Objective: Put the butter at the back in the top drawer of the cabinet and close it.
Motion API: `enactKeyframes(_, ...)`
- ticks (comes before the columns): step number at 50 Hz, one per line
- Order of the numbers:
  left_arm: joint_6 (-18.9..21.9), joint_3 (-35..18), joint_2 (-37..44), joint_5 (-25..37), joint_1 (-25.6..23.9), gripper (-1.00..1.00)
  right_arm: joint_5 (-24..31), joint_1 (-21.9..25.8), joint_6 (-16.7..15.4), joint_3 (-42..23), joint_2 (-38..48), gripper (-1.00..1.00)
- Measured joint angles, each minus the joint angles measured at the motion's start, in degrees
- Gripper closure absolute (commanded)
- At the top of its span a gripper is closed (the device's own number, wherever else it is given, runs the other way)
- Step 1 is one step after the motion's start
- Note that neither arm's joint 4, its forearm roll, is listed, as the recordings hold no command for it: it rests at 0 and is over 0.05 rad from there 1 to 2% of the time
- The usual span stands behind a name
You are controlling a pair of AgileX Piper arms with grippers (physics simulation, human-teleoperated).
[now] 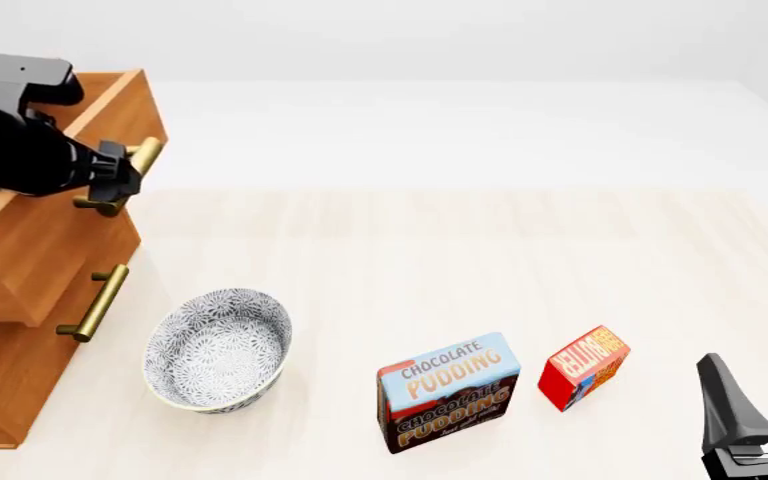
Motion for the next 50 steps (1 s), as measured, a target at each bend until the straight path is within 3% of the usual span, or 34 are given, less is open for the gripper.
enactKeyframes(50,-2.3,1.0,-0.7,-1.6,-3.7,-1.0,0.0,0.0,0.0,0.0,0.0,-1.0)
